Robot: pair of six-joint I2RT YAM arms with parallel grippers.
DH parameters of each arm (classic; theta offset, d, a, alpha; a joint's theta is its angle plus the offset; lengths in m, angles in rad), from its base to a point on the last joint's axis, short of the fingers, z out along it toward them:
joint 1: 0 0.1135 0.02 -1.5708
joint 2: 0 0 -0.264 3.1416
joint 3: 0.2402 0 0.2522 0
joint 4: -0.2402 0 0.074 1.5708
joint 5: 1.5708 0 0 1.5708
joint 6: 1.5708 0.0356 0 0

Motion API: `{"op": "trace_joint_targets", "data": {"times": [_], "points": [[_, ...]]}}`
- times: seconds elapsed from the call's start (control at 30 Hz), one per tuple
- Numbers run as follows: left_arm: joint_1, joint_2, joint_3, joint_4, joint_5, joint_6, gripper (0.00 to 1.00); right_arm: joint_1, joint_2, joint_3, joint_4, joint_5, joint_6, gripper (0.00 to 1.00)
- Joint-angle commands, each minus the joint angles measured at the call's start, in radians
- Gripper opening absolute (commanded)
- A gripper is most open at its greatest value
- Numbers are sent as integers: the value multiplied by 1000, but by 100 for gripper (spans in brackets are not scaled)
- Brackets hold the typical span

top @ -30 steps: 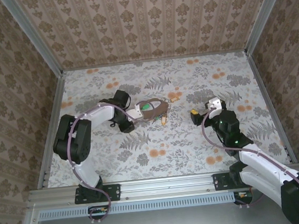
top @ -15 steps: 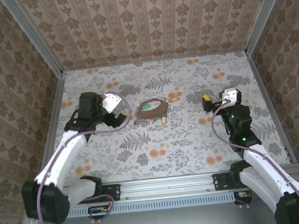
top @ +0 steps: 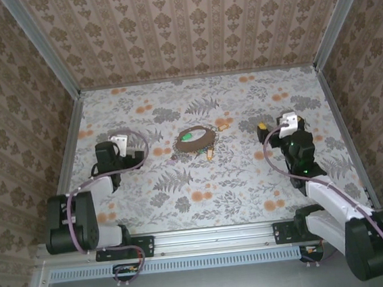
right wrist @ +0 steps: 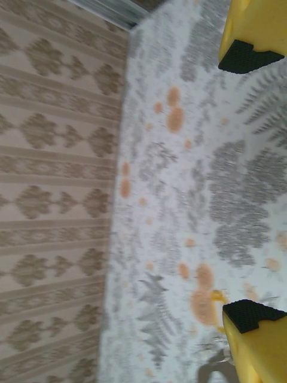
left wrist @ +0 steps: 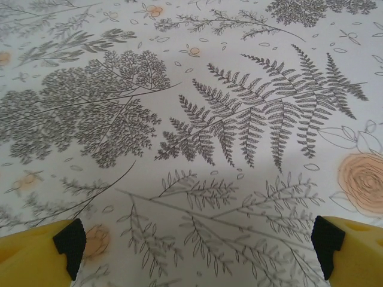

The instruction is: Put the keys on the keyring

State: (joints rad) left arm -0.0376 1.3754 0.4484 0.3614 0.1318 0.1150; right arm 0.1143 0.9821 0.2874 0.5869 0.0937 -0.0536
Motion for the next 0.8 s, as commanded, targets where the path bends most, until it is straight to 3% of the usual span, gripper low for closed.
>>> {"op": "trace_joint_targets", "data": {"times": [0.0, 0.1, 0.27, 0.37, 0.4, 0.47, 0.77], "points": [[3, 33, 51, 186, 25, -3, 100, -9, 87, -56, 166, -28, -5, 100], [11, 66, 33, 265, 11, 5, 100, -13, 206, -80, 291, -35, 3, 100], [36, 168, -75, 570, -28, -30, 100, -30, 378, -29, 391, -50, 0, 100], [36, 164, -56, 526, -33, -36, 100, -63, 553, -25, 539, -67, 26, 100], [37, 158, -39, 479, -85, -65, 100, -85, 590, -25, 614, -106, 38, 100], [40, 163, -51, 508, -139, -89, 100, -139, 516, 26, 395, -126, 95, 100], [26, 159, -50, 503, -176, -82, 100, -138, 545, 107, 288, -94, 114, 100]]}}
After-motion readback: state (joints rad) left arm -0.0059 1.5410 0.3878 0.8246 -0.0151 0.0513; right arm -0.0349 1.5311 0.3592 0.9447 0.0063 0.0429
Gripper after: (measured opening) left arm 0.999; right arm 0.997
